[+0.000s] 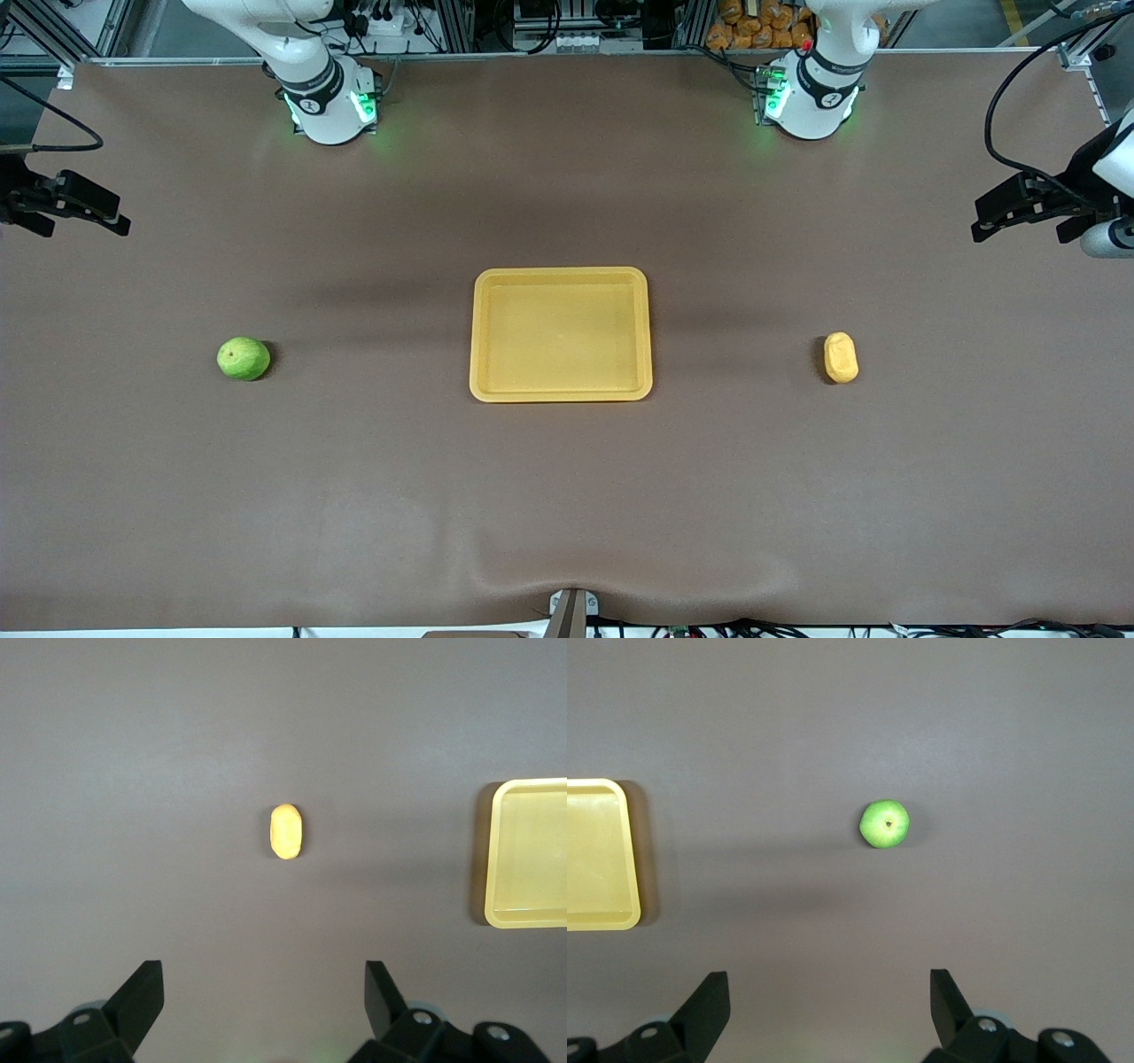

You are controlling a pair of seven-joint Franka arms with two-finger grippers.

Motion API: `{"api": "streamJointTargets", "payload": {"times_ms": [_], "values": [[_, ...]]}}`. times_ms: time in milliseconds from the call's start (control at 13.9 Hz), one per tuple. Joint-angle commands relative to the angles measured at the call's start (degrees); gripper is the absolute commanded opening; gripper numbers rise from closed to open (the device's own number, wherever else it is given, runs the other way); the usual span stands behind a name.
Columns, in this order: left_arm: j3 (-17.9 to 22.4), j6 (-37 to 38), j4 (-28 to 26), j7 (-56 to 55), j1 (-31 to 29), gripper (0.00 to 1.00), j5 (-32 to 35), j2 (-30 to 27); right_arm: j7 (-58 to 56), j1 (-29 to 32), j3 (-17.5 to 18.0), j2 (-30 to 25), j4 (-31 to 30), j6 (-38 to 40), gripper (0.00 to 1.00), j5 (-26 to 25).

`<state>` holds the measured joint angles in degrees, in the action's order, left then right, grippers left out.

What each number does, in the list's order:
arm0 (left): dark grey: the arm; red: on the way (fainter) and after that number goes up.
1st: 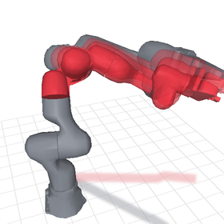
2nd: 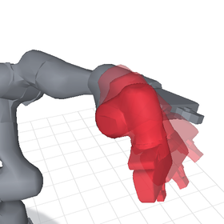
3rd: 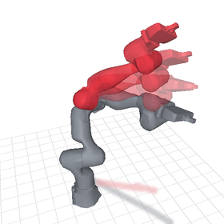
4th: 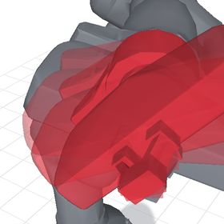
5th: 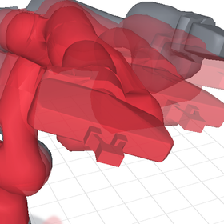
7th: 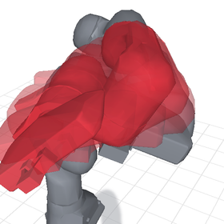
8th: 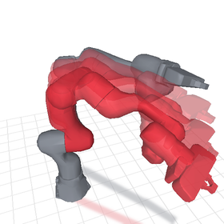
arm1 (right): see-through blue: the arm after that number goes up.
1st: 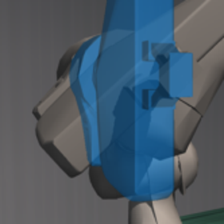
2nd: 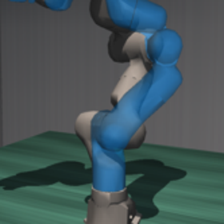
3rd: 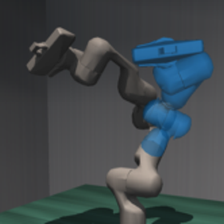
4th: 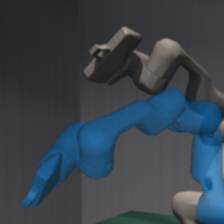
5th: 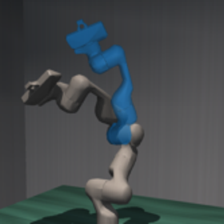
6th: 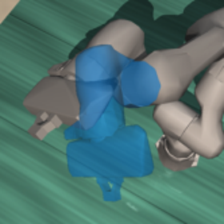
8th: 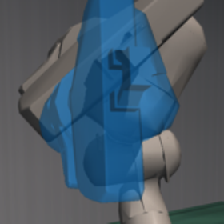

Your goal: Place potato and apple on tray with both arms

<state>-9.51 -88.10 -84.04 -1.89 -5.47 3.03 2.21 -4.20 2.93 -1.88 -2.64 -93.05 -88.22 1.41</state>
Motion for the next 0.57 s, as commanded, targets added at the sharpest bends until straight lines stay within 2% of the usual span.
{"api": "streamJointTargets", "payload": {"times_ms": [0, 502], "values": [[-0.07, 1.18, 0.63, 0.92, -0.51, 1.0, -1.27, -0.45, -0.1, 0.32, 0.39, -0.79, -0.64, 0.41, 1.0, -0.97], [-0.16, 1.18, 0.72, 0.3, 0.02, 1.0, -0.4, 1.48, -0.1, 0.41, 0.3, -0.44, -0.9, 0.42, 1.0, -0.97]]}}
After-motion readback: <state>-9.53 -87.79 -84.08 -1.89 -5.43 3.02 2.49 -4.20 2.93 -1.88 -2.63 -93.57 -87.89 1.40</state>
